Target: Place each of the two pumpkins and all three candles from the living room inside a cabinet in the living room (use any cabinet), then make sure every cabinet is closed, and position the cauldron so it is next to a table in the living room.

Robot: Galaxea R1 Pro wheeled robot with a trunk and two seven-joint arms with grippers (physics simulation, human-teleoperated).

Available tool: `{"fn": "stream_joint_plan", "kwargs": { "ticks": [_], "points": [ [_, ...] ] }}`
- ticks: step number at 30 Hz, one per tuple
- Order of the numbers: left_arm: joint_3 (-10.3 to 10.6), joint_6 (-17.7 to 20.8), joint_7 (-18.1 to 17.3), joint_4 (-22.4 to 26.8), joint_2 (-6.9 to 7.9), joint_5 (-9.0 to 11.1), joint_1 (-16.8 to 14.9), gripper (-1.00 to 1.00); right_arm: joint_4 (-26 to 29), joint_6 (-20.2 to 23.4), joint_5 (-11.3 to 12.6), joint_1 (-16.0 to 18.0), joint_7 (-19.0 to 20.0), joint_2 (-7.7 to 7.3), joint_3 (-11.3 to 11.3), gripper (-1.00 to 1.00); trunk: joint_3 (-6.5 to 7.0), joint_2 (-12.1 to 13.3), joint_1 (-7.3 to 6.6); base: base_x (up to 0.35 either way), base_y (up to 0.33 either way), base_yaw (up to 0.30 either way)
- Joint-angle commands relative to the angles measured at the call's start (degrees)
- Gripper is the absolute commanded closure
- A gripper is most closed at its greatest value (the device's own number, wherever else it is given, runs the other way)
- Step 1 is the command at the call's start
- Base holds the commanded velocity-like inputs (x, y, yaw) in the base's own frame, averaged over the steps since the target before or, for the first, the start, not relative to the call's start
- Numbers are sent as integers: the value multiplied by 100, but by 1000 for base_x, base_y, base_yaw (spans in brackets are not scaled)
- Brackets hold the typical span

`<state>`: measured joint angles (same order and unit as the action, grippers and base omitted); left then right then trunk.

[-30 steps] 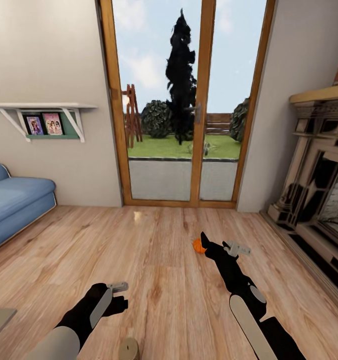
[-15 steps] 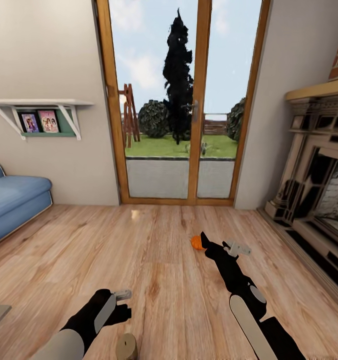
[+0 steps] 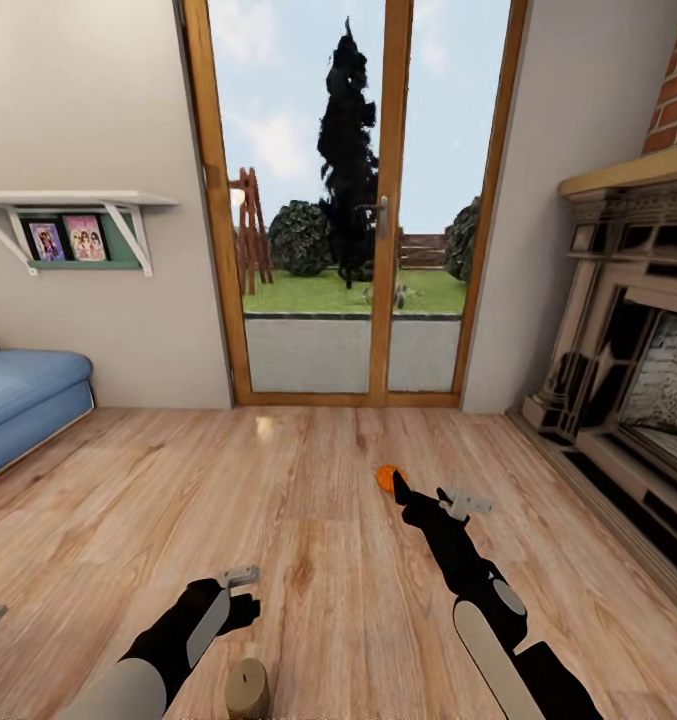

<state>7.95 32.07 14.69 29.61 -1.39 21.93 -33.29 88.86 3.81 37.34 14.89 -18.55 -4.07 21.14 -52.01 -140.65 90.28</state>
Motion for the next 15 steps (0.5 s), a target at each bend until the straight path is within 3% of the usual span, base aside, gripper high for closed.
{"fn": "stream_joint_plan", "kwargs": {
  "ticks": [1, 4, 6, 11, 15],
  "points": [
    [44, 16, 55, 9, 5, 38, -2, -100, 12, 18, 23, 5, -44, -12, 27, -100, -25, -44, 21, 0, 0, 0],
    [67, -2, 66, 8, 27, -148, -2, -100, 16, 3, 11, 5, -47, -27, 310, -100, -78, -165, 87, 0, 0, 0],
    [66, -72, 68, 3, 125, -223, -2, -100, 17, -8, -9, 5, -48, -31, 517, -100, -114, -245, 131, 0, 0, 0],
    [61, -204, 69, -237, 175, -245, -2, -100, 62, -7, -16, 5, -44, -39, 583, -100, -224, -266, 151, 0, 0, 0],
    [58, -564, 76, -324, 182, -243, -2, -100, 96, -6, -23, 5, -44, -59, 591, -100, -312, -271, 161, 0, 0, 0]
  ]
}}
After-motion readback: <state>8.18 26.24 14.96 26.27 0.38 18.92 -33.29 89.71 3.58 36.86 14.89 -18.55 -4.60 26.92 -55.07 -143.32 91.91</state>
